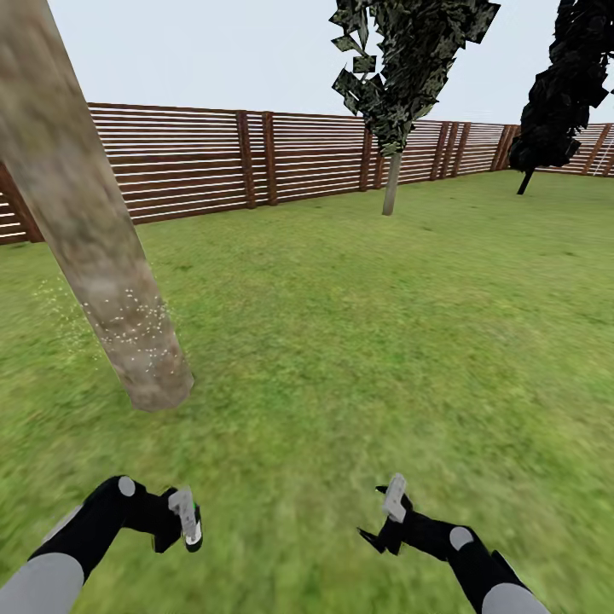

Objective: In the garden, pick up the pesticide atomizer on the floor and spray pesticide onto both trees until each tree trunk is fully covered.

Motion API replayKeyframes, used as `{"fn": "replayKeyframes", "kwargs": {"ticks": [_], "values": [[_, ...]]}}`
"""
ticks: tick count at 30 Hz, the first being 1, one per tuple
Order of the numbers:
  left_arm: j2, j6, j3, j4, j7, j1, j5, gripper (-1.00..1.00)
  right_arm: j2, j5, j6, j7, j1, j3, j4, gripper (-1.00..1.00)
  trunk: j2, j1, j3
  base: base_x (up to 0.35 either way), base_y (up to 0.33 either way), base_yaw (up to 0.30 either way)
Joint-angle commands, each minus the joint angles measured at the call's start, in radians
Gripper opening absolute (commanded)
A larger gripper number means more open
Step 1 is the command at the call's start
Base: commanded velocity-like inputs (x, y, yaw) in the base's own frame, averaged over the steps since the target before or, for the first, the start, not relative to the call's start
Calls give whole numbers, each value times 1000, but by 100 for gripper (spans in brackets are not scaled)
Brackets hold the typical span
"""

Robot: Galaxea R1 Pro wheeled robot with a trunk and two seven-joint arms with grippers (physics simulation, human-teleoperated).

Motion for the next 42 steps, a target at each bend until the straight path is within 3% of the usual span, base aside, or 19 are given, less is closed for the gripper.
{"fn": "replayKeyframes", "kwargs": {"ticks": [1, 5, 8, 10, 12, 14, 18, 24, 27, 29, 30, 34, 36, 40, 42], "values": [[-7, 5, -29, -2, -11, -1, -12, -100, 5, 5, -4, 6, -1, 33, 0, -100, 0, 0, -1, 0, 0, 0], [-21, 7, -62, -3, -14, -1, -20, -100, 30, 5, -3, 8, -1, 136, 1, -100, 0, 0, -1, 0, 0, 0], [-52, 6, -67, -6, -11, -1, -24, -100, 54, 5, -3, 12, -1, 200, 1, -100, 0, 0, -1, 0, 0, 0], [-80, 6, -71, -8, -9, -1, -27, -100, 80, 5, -2, 73, -1, 213, -1, -100, 0, 0, -1, 0, 0, 0], [-96, 7, -121, -8, -6, -1, -27, -100, 116, 6, -1, 114, -1, 217, -4, -100, 0, 0, -1, 0, 0, 0], [-112, 10, -172, -7, -4, -1, -27, -100, 136, 5, -1, 126, -1, 217, -4, -100, 0, 0, -1, 0, 0, 0], [-138, 10, -216, -3, -3, -1, -28, -100, 175, 5, -1, 128, -1, 218, -7, -100, 0, 0, -1, 0, 0, 0], [-174, 10, -277, 0, -3, 1, -27, -100, 175, 5, -1, 128, -1, 218, -10, -100, 0, 0, -1, 0, 0, 0], [-186, 10, -286, 0, -3, 1, -27, -100, 175, 5, -1, 128, -1, 218, -10, -100, 0, 0, -1, 0, 0, 0], [-212, 15, -287, -1, -3, 1, -28, -100, 175, 5, -1, 129, -1, 218, -10, -100, 0, 0, -1, 0, 0, 0], [-219, 26, -289, -1, -3, 1, -29, -100, 175, 4, -1, 129, -1, 218, -10, -100, 0, 0, -1, 0, 0, 0], [-227, 82, -371, -1, 20, 1, -27, -100, 175, 4, -1, 129, -1, 218, -10, -100, 0, 0, -1, 0, 0, 0], [-230, 88, -376, -1, 21, 1, -27, -100, 175, 4, -1, 130, -1, 218, -10, -100, 0, 0, -1, 0, 0, 0], [-247, 172, -384, -2, 35, 1, -29, -100, 175, 4, -1, 131, -1, 218, -10, -100, 0, 0, -1, 0, 0, 0], [-254, 178, -409, -1, 68, 1, -28, -100, 175, 4, -1, 131, -1, 218, -11, -100, 0, 0, -1, 0, 0, 0]]}}
